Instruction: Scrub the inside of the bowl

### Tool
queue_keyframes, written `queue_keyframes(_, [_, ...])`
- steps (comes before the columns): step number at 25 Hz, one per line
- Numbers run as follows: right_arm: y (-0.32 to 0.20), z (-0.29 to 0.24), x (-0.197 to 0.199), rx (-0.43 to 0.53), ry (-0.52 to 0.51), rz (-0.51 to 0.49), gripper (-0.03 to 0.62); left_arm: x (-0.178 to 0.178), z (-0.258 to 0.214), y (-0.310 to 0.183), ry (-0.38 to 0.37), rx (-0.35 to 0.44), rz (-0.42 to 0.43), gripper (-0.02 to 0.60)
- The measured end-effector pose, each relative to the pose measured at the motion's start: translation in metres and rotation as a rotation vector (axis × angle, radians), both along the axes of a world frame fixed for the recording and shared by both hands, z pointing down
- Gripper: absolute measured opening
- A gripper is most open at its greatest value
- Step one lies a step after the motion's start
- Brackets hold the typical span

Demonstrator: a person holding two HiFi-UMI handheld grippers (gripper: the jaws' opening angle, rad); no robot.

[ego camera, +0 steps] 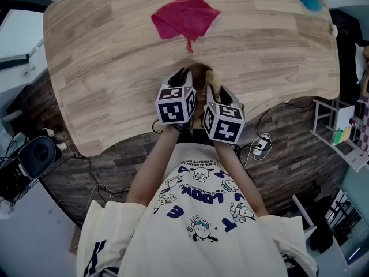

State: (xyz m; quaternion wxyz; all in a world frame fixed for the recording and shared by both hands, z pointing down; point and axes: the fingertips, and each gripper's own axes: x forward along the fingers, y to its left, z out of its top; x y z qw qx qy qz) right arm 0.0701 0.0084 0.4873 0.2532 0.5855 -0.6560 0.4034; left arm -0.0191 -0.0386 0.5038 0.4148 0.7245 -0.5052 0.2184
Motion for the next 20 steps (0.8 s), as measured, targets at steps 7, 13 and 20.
queue_keyframes(7, [0.002,0.001,-0.007,-0.011,-0.054,0.074,0.121,-0.01,0.001,-0.001,-0.007,0.001,-0.058,0.067])
queue_keyframes(13, [-0.009,0.0,-0.002,-0.002,-0.011,-0.034,0.121,-0.01,0.001,0.002,0.026,-0.019,-0.07,0.063])
queue_keyframes(20, [-0.025,-0.003,-0.007,0.033,0.16,-0.395,0.123,0.003,0.01,0.012,-0.156,-0.005,0.279,0.061])
